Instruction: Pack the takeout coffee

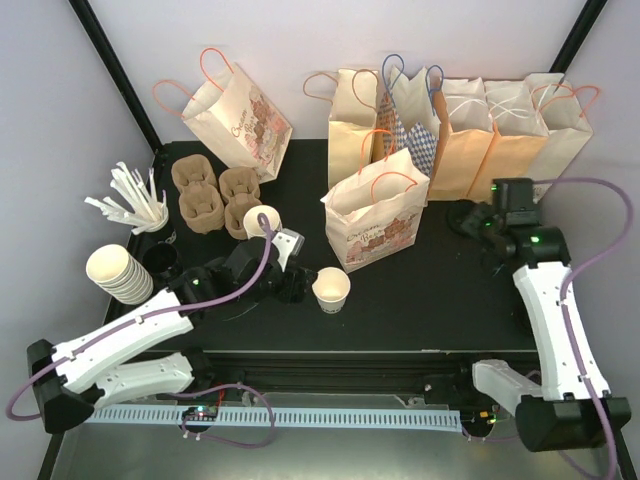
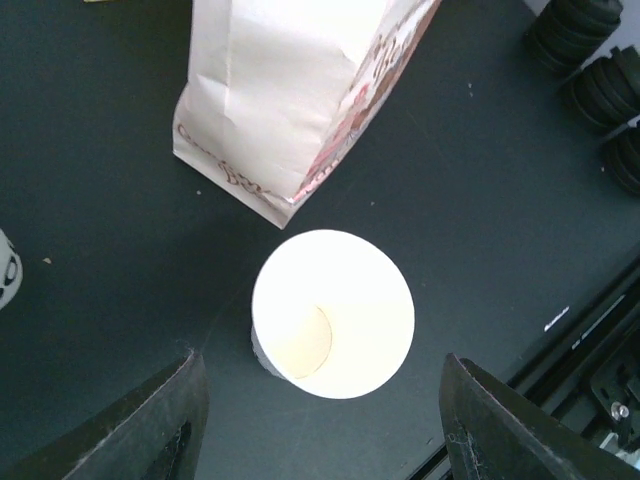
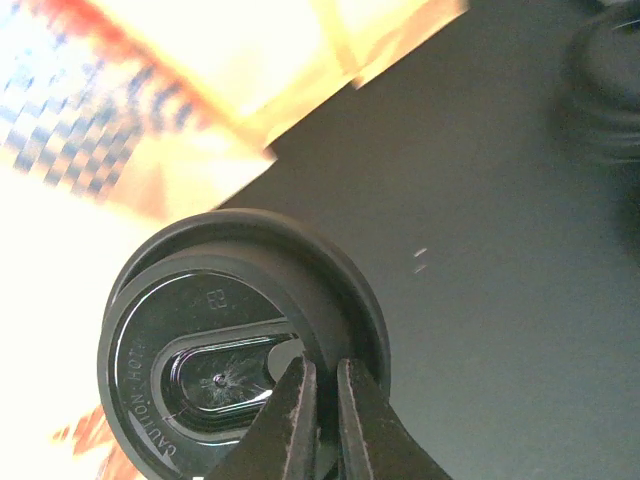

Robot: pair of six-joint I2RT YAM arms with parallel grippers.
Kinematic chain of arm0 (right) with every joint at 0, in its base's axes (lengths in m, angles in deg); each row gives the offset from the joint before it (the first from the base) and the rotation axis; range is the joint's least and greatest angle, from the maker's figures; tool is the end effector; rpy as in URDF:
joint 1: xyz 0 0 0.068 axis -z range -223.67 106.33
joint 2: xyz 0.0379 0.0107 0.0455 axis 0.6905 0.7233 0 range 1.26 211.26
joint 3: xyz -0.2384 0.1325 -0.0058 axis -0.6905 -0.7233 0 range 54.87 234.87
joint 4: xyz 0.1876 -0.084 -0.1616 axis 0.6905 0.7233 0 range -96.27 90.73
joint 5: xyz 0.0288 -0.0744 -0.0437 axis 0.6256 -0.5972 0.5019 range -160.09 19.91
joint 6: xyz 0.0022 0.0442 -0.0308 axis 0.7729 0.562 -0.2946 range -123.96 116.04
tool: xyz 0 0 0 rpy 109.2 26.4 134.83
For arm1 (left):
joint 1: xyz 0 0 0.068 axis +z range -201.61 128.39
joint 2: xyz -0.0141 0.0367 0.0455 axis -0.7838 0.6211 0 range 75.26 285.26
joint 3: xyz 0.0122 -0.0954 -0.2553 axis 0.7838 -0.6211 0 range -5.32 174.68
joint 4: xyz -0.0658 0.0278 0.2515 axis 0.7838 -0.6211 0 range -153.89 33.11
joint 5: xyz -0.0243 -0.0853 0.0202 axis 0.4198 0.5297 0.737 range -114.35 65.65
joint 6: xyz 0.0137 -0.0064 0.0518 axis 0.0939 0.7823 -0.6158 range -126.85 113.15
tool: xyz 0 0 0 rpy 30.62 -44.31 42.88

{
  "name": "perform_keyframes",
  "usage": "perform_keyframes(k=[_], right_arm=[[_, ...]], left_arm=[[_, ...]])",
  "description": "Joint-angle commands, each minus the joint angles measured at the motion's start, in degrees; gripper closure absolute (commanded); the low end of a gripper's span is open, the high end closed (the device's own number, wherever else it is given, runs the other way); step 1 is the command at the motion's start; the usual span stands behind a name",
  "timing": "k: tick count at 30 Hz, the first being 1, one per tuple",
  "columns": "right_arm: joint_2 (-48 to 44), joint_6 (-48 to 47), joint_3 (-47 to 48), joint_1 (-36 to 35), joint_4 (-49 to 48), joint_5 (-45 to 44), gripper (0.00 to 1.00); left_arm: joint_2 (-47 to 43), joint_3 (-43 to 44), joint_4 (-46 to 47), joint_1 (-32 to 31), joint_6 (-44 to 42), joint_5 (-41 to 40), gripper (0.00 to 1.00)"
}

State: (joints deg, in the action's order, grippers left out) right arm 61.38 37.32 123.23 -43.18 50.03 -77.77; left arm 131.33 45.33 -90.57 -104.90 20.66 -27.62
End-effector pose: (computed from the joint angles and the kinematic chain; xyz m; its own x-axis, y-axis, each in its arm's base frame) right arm 0.1954 -0.0064 0.3557 -0.4944 0.6580 -0.5680 0.5641 0.7400 0.3663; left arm 0.1254 -0.1650 0.3000 -0.6917 0.1564 -0.7050 0.5124 0.7943 -0.3265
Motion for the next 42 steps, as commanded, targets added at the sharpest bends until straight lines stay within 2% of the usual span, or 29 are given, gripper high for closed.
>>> perform_keyframes(k=[1,4,10,15,22,26,34,42], right_arm=[[1.78,-3.59,-0.16,-12.84,1.88,2.17,0.93],[2.51,-3.08,-3.42,-22.35,1.48,2.02,0.98],[2.57,0.99,-9.07,-38.45,-1.11,-1.09,0.95],[7.30,0.20,-10.12,-46.80,-5.19,-0.09,0.99],[9.32,-3.28,-8.79,-51.14,-14.70,2.63,0.98],[10.58,-5.04,-8.37,-52.52,-18.38,2.90,0.97],[18.05,-4.74,-3.51,-56.38,-15.37,-2.63,0.97],[19.89,-4.65,-2.80,-56.74,-13.35,-1.71,0.96]], left_arm=[[-3.99,-0.23,0.17,1.36,1.22,-3.60,0.34],[-6.11,-2.42,0.63,3.35,2.34,-3.60,0.35],[-8.20,-4.02,1.24,5.95,2.98,-2.71,0.36],[-7.79,-4.79,2.01,6.73,2.45,-2.24,0.36],[-7.12,-5.87,3.92,7.61,4.24,2.54,0.36],[-7.27,-8.72,5.94,8.72,5.47,5.74,0.26],[-7.43,-15.22,14.55,12.02,8.04,14.06,0.25],[-5.62,-16.48,16.57,13.41,7.59,18.08,0.25]])
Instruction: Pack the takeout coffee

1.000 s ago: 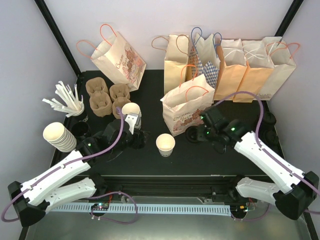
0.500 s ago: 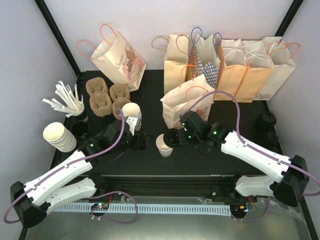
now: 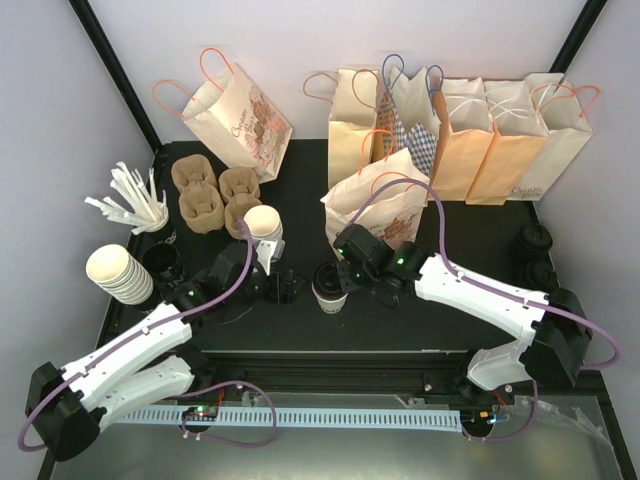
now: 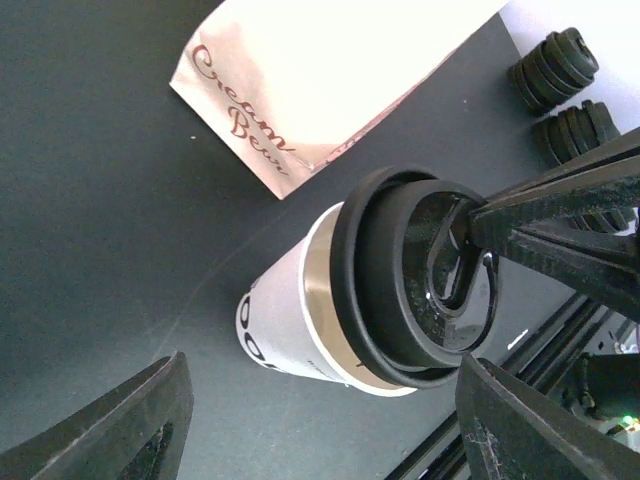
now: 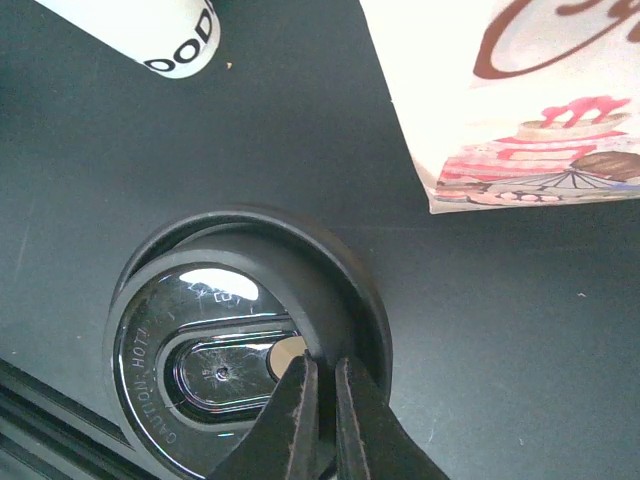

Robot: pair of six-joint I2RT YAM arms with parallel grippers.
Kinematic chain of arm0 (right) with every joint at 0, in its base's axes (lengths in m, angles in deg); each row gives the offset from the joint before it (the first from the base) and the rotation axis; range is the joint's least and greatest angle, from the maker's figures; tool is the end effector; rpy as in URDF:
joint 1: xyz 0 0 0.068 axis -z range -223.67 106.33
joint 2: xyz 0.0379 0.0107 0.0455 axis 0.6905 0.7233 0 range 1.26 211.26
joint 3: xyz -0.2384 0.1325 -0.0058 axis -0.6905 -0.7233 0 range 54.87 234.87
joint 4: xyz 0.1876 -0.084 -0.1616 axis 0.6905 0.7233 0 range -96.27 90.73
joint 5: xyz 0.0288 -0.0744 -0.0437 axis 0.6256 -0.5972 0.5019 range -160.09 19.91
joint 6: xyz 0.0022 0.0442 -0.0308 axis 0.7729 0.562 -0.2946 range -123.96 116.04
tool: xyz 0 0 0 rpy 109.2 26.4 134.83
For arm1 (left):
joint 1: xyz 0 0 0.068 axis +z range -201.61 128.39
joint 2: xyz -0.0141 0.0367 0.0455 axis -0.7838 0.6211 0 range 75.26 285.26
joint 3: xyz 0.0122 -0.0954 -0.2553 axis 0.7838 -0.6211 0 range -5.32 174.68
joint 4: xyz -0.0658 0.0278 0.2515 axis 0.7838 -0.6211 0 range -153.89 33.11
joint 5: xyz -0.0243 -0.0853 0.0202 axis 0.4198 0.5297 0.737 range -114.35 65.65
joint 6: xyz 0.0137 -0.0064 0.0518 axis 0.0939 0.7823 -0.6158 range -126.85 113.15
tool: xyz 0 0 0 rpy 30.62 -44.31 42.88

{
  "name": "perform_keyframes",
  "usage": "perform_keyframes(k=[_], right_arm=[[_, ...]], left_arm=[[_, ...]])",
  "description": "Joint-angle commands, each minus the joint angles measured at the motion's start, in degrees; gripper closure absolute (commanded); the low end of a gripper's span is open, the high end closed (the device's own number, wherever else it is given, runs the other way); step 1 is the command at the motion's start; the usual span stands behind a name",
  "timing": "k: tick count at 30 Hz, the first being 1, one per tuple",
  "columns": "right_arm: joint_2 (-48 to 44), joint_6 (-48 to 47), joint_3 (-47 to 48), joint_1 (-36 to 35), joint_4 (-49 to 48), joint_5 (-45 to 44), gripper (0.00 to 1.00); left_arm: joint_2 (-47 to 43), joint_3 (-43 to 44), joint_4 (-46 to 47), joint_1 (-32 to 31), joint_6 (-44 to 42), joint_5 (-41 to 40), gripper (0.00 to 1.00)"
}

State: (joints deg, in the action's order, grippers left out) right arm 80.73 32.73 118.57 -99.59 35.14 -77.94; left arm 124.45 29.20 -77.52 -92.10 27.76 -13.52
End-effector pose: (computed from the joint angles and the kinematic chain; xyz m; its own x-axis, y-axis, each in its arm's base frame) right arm 0.1627 0.2318 0.2724 -0.8430 -0.1899 -0.5033 -0.3434 0.9101 0.2318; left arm 0.1391 -0.1277 0.2463 -0.7901 -0.0588 -0.6102 0.3714 0.7459 -0.5528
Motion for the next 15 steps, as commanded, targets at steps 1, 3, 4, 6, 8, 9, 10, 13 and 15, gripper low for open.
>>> perform_keyframes(k=[1,3,4,6,8,9,10,13,15], right_arm=[[0.86,0.00,1.95,-0.41,1.80,-1.59,0.96],[1.44,0.05,2.08,-0.46,2.23,-1.44,0.96],[1.76,0.12,2.12,-0.50,2.31,-1.38,0.96],[2.23,0.10,2.34,-0.66,2.41,-1.18,0.96],[2.57,0.14,2.53,-0.71,2.49,-1.15,0.96],[2.71,0.14,2.49,-0.75,2.41,-1.10,0.96],[2.78,0.21,2.49,-0.77,2.37,-1.06,0.96],[2.87,0.15,2.56,-0.81,2.02,-0.79,0.96],[2.94,0.22,2.57,-0.80,1.98,-0.96,0.96]], left_arm=[[1.78,-0.40,3.61,0.59,0.46,4.36,0.25],[2.89,-0.27,3.74,0.74,0.21,5.49,0.26],[3.47,-0.13,3.75,0.74,0.10,6.26,0.26],[4.98,0.45,3.55,0.89,-0.49,7.87,0.27],[6.46,1.16,3.13,1.00,-0.67,8.92,0.29],[7.10,1.38,3.08,1.06,-0.68,9.16,0.29],[7.75,1.54,3.05,1.10,-0.59,9.23,0.29],[9.07,1.69,3.32,1.18,-0.33,9.90,0.33],[9.74,1.69,3.56,1.27,-0.33,10.24,0.33]])
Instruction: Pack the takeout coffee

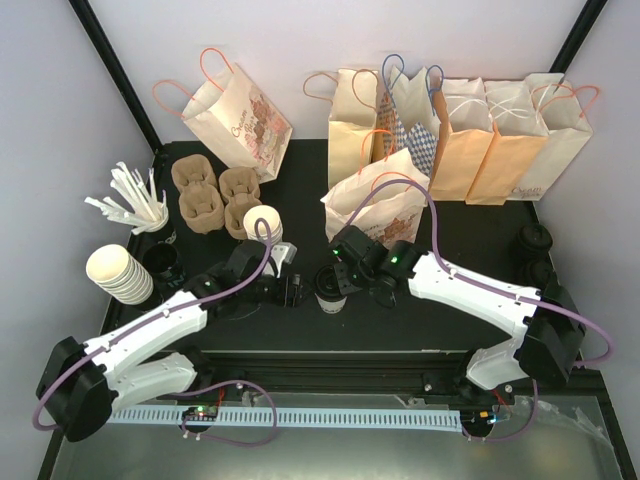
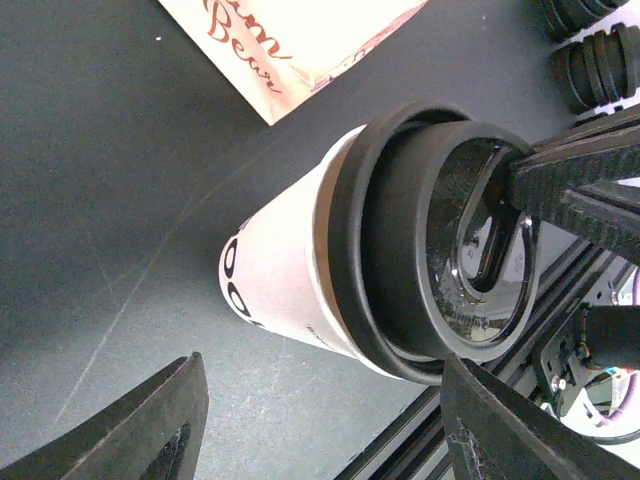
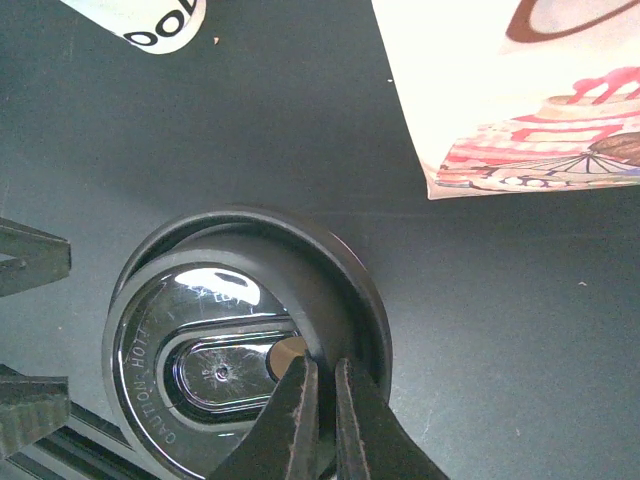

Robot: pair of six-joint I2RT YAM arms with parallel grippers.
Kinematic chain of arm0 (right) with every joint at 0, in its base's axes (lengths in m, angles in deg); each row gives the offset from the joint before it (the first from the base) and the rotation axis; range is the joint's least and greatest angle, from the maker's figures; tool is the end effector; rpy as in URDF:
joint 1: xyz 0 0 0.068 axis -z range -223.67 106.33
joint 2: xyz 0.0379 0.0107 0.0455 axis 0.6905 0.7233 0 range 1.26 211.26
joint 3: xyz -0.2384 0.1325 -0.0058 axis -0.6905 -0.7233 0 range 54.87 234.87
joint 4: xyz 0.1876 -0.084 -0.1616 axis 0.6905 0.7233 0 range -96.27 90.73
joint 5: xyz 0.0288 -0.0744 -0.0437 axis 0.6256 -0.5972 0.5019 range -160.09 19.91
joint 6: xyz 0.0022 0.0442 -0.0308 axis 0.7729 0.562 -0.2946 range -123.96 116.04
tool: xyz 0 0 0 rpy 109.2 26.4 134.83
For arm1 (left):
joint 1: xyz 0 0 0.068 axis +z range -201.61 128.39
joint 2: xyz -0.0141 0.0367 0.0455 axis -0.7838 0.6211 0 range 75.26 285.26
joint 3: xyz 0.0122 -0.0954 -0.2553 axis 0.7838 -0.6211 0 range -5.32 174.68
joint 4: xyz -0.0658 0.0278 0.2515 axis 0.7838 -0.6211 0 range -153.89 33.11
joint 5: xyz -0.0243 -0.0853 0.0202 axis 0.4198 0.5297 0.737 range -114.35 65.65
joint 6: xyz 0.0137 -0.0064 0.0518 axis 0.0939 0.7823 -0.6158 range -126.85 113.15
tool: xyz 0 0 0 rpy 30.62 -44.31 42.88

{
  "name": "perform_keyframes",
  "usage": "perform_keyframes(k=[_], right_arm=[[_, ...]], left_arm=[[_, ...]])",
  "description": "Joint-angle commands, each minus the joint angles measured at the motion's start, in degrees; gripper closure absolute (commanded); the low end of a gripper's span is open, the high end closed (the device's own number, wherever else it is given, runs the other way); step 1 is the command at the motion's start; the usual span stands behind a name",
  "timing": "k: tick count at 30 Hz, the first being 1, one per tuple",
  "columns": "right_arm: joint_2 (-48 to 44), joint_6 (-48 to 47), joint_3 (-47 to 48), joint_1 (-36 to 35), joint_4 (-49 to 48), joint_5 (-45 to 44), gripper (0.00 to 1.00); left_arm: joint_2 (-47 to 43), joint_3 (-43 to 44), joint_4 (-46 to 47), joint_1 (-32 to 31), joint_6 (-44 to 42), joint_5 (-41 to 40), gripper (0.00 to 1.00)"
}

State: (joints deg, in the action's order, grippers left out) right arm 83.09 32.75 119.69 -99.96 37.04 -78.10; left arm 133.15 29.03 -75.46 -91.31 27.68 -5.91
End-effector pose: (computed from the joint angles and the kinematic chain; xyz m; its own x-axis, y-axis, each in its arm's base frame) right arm 0.1643 0.2373 0.2656 -0.8560 -0.2166 -0.4694 -0.3416 0.9186 0.1990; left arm 0.1530 -0.1418 0.2219 -0.8708 0.0242 -0.4911 0.3557 0.7206 -0.5952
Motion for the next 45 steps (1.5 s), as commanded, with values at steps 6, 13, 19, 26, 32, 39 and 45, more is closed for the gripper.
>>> perform_keyframes(k=[6,13,19,26,32,39,45], right_arm=[[0.57,0.29,1.45,-0.44,-0.37,-0.06,0.95],[2.29,0.37,1.45,-0.37,0.08,0.20,0.94],[2.99,0.80,1.53,-0.40,-0.02,-0.29,0.90],[3.19,0.08,2.56,-0.40,0.73,-0.16,0.75],[0.33,0.21,2.43,-0.39,1.30,-2.26,0.68],[-3.52,-1.47,1.57,-0.39,0.01,-2.66,0.65],[-8.52,-5.71,-1.31,-0.40,-5.57,0.52,0.63]], left_arm=[[1.94,1.73,2.45,0.83,-0.28,3.43,0.34],[3.02,1.75,3.53,1.00,-0.18,4.33,0.37],[4.31,1.77,3.96,1.28,-0.07,4.50,0.41],[4.81,2.01,4.26,2.30,-0.48,4.41,0.47],[3.52,2.39,3.18,3.10,-1.53,3.86,0.49],[0.26,2.34,2.26,4.24,-3.14,1.90,0.48],[-0.14,2.57,2.08,6.14,-3.49,1.61,0.48]])
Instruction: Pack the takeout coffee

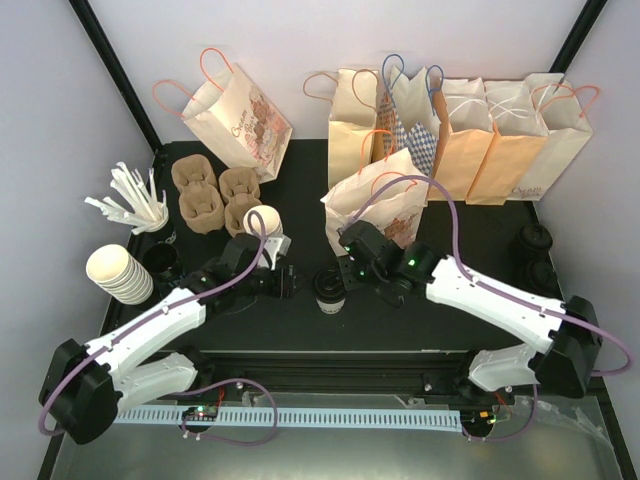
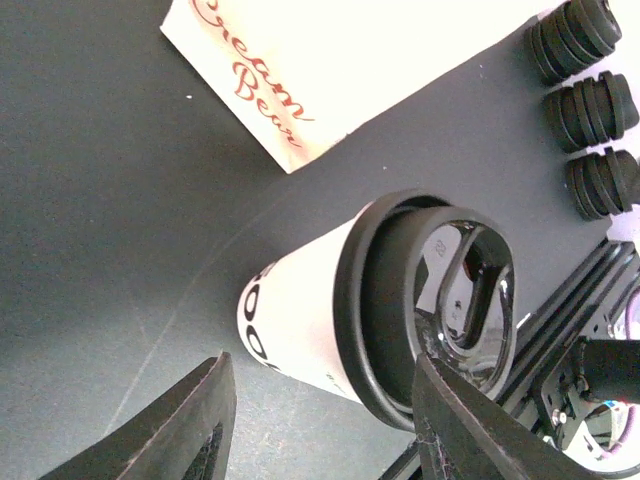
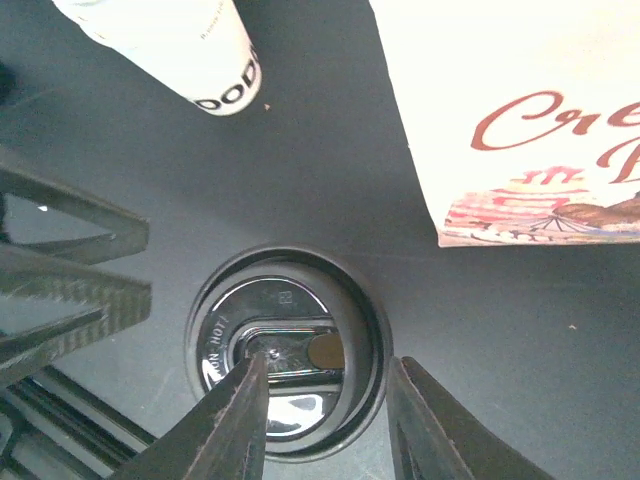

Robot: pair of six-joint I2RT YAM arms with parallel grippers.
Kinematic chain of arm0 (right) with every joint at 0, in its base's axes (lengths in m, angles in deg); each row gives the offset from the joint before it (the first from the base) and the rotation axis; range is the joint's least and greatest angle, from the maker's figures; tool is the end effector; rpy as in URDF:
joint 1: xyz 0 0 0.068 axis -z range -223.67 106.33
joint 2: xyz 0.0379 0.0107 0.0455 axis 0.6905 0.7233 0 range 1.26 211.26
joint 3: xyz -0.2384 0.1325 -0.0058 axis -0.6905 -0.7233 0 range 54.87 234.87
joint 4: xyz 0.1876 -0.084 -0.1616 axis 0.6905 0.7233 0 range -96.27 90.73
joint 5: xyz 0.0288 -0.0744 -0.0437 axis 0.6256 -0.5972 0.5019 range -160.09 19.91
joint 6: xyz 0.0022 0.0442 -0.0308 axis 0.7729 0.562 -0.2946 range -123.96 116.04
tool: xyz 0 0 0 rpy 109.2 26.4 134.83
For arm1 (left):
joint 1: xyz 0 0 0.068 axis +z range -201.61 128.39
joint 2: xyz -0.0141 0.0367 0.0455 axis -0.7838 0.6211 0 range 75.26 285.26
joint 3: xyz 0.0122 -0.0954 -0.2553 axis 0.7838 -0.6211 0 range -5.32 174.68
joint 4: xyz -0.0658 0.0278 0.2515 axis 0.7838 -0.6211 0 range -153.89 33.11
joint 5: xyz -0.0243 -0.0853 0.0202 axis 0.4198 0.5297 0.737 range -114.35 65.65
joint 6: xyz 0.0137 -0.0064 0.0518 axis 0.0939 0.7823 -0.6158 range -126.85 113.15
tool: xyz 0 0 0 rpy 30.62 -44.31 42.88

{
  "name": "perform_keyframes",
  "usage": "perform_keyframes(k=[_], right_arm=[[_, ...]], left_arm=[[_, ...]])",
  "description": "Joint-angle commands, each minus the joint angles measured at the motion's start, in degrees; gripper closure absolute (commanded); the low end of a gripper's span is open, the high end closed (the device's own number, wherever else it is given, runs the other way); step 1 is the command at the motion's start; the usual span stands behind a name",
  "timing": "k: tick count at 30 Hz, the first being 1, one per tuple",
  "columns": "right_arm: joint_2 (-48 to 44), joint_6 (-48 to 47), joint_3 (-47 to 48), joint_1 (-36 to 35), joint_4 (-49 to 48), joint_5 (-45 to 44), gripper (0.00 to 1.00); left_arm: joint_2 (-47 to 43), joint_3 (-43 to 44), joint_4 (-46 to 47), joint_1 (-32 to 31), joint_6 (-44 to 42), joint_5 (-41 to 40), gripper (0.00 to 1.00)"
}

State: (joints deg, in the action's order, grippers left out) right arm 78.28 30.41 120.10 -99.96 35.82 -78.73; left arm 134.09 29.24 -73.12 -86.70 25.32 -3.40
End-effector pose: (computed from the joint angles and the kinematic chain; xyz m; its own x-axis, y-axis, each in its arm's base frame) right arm 0.1583 0.2277 0.2913 -0.8065 -0.2033 -0.5552 -0.3853 0.8930 0.2326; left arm 0.1669 -0.1329 0.2237 -0.8540 -0.0075 -0.5202 0.3600 0.7133 -0.6013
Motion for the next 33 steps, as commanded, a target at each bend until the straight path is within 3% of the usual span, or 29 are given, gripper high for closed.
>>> perform_keyframes(k=[1,4,7,9,11,12,13,17,24,33], right_arm=[[-4.95,-3.82,-2.10,-0.40,-5.20,0.85,0.63],[-11.06,-5.69,-6.47,-0.40,-12.18,0.86,0.61],[-16.86,-8.20,-14.85,-0.42,-21.52,1.46,0.43],[-17.69,-8.89,-15.36,-0.32,-19.57,1.92,0.29],[-16.26,-9.07,-14.29,-0.26,-16.76,3.53,0.25],[-15.29,-9.41,-13.75,-0.26,-15.89,4.97,0.14],[-14.03,-9.86,-13.35,-0.31,-15.29,6.39,0.09],[-9.69,-9.51,-12.21,-0.31,-12.94,6.95,0.20],[-6.68,-8.66,-10.46,-0.32,-12.42,5.84,0.22],[-3.45,-10.11,-8.29,-0.55,-10.79,4.44,0.22]], left_arm=[[-1.54,2.30,-0.40,1.98,-0.93,-1.25,0.48],[-4.03,1.75,0.51,3.23,-0.83,-1.22,0.44],[-6.52,1.16,1.89,3.76,-2.62,-0.75,0.37],[-7.19,0.50,2.47,3.94,-3.18,-0.90,0.35],[-7.03,-0.36,3.28,4.06,-3.44,-0.55,0.32],[-6.67,-0.50,3.57,4.14,-3.73,-0.15,0.32],[-6.14,-0.55,3.77,4.10,-3.92,0.24,0.32],[-3.08,0.05,4.67,4.11,-4.38,4.24,0.38],[2.80,1.94,5.06,4.20,-4.96,8.74,0.54],[6.76,2.33,5.83,4.26,-5.43,10.65,0.55]])
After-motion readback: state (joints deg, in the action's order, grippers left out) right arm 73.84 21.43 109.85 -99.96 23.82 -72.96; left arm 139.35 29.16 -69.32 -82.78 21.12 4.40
